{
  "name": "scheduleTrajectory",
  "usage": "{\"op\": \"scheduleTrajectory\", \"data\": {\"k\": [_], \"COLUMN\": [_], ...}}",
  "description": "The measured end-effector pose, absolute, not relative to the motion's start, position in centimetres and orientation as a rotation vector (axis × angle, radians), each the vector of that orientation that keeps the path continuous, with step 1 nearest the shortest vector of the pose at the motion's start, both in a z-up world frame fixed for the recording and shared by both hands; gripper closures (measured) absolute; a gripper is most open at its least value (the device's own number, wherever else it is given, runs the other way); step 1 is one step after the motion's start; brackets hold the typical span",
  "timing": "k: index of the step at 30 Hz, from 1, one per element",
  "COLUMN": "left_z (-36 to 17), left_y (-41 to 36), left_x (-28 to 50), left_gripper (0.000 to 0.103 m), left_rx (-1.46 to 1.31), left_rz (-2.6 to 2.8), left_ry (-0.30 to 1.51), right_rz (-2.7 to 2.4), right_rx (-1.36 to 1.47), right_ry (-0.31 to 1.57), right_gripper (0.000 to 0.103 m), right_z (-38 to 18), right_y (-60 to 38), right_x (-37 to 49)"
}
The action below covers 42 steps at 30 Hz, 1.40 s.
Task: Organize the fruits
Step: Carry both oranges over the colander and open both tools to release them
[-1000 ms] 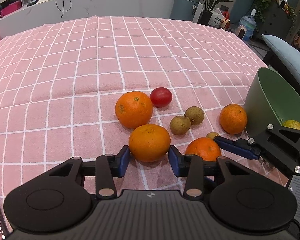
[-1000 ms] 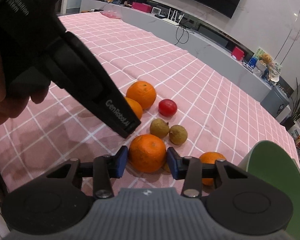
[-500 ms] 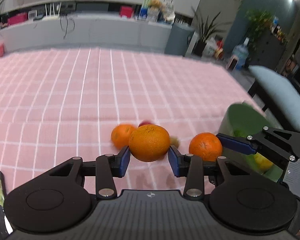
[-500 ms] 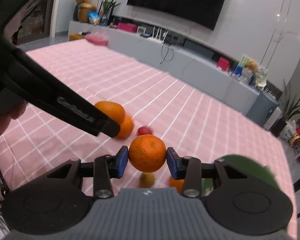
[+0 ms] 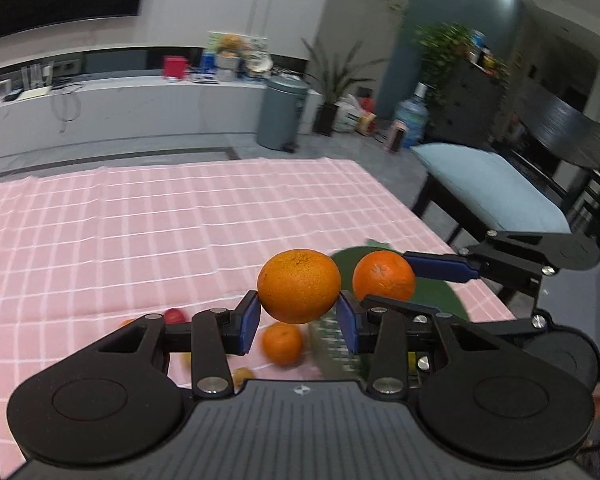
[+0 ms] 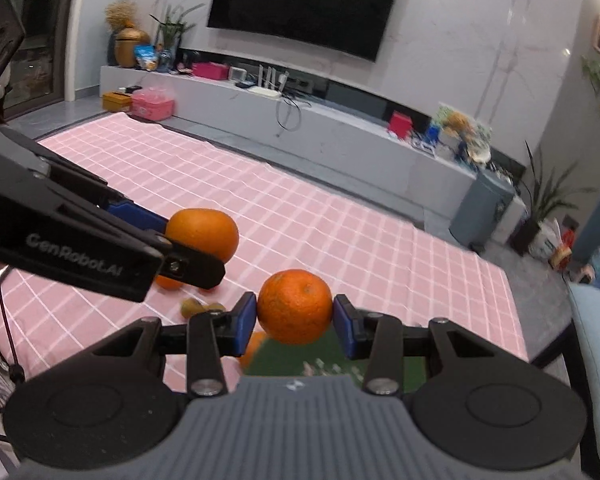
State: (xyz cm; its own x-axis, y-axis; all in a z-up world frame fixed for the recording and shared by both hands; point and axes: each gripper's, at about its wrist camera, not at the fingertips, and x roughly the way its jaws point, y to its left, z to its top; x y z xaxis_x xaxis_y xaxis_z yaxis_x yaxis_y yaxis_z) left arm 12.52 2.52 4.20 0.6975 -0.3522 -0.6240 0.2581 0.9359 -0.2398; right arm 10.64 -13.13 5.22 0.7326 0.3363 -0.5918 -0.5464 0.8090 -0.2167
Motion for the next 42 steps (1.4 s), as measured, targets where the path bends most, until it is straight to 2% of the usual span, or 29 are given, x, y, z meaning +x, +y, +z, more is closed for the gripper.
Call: {"op": "scheduleTrajectory", "data": {"k": [15,42], "left_z": [0.8,-4.4], "left_y": [-5.5,-7.7], "left_x": [17.2,19.1], "left_gripper": [0.056,0.056], "left_rx": [-0.048,0.047], "left_rz": [-0.495,-0.498], "left_ry": [0.854,0.987], "right_rz": [0.374,0.385], "right_rx": [-0.459,-0.482], "right_ry": [0.704,0.836], "right_gripper": [0.064,0.065], "right_z": [2.8,-3.3], "right_y": [-19.7,-20.8], "right_x": [14.1,18.4]}}
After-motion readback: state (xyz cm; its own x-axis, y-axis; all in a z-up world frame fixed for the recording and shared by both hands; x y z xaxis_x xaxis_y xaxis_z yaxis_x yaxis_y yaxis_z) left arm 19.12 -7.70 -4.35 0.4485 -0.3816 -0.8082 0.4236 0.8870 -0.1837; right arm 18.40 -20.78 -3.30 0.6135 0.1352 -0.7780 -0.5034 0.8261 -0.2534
